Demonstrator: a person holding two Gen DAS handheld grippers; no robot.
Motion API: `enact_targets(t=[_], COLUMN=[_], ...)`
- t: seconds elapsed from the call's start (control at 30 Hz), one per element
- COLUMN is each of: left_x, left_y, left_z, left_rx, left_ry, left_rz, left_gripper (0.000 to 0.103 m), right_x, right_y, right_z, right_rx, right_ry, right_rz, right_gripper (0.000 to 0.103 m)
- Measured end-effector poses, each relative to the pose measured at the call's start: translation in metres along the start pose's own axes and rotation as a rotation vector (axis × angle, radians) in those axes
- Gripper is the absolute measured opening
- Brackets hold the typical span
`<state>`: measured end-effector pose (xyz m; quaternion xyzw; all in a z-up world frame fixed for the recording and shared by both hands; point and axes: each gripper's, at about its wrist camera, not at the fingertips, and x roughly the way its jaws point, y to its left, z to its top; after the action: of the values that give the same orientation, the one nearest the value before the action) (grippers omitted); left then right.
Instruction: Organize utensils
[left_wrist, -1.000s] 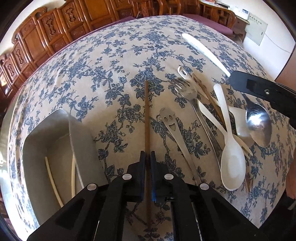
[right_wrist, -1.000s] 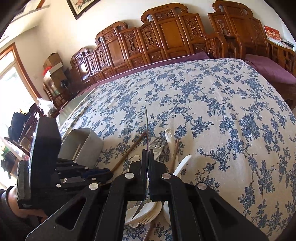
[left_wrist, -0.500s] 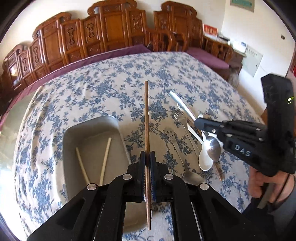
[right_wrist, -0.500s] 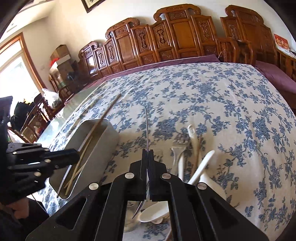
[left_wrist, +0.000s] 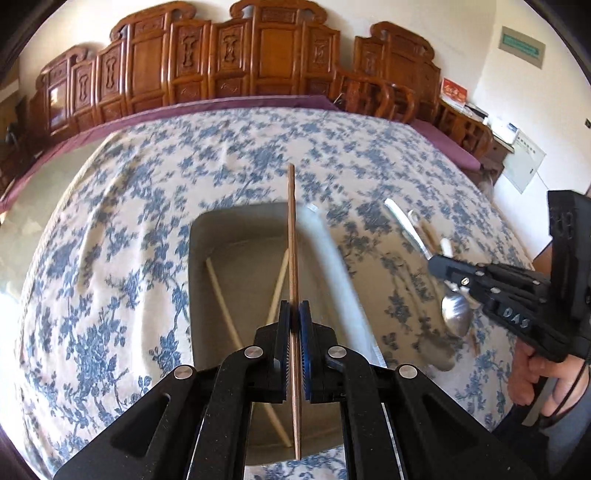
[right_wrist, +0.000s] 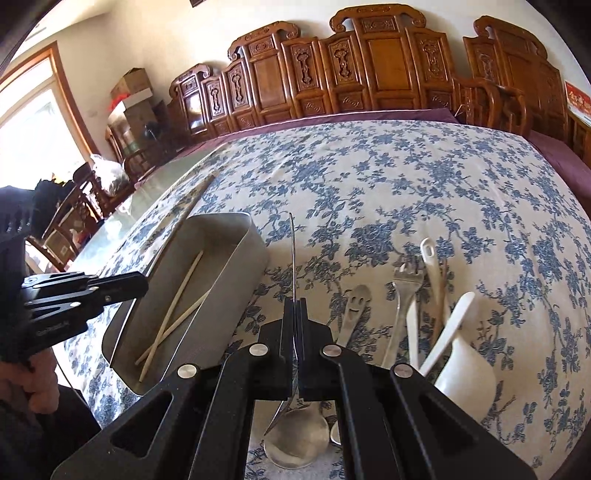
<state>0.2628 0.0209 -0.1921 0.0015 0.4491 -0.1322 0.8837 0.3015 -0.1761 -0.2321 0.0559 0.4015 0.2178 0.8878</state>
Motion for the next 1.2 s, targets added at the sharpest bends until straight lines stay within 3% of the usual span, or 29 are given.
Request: enact_targets(t=[0.5,0.97,1.2], left_x=[0.025,-0.009,-0.021], left_y=[0.013,0.027,0.041], left_z=[-0.009,0.002,0.006], left_rx=[-0.009,-0.024,-0.028], left_ry=[0.065,-0.024,-0.050], left_rz=[0.036,0.045,0.047], left_gripper=[0.004,0.004,0.004], right_x=[0.007,-0.003,0.012], right_y=[0.019,0.052,0.081], right_z=[-0.001,0.006,0.019], right_rx=[-0.023,-0.035,0.000], right_ry=[0.012,0.017,0.028], right_rz=[0.040,0.026,0.065], right_gripper=[0.002,0.002,0.002])
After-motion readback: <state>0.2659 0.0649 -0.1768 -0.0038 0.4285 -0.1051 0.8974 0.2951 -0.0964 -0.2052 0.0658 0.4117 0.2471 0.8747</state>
